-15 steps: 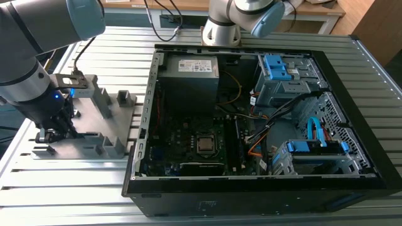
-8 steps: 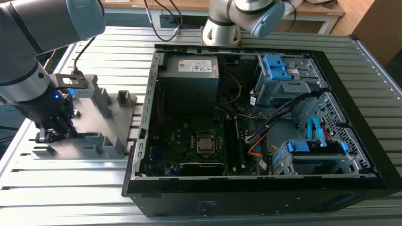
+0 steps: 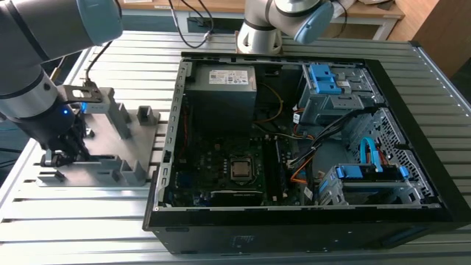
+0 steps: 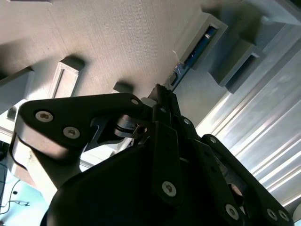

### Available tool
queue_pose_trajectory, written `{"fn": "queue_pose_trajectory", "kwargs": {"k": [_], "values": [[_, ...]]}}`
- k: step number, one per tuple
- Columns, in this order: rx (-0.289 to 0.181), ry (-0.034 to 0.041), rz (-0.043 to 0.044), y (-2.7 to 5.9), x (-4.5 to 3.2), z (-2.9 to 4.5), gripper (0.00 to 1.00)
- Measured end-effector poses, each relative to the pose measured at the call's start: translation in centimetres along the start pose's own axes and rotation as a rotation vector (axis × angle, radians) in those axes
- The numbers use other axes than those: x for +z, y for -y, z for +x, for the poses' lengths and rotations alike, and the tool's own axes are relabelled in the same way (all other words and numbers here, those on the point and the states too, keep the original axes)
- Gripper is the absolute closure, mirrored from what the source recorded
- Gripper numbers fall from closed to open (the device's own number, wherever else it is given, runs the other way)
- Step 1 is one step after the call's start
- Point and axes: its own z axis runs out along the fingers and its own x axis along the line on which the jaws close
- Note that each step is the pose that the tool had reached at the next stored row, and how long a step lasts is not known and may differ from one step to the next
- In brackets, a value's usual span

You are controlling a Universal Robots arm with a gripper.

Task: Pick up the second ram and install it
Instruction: 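Pick up the second ram and move it above second insertion slot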

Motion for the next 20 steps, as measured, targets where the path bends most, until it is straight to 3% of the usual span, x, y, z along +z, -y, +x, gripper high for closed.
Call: {"fn": "queue_pose_trajectory", "kwargs": {"k": [7, 20], "values": [[0.000, 0.0001, 0.0001, -0.05, -1.68, -0.07, 0.86], [0.000, 0.0001, 0.0001, -0.11, -3.76, -0.15, 0.86]]}}
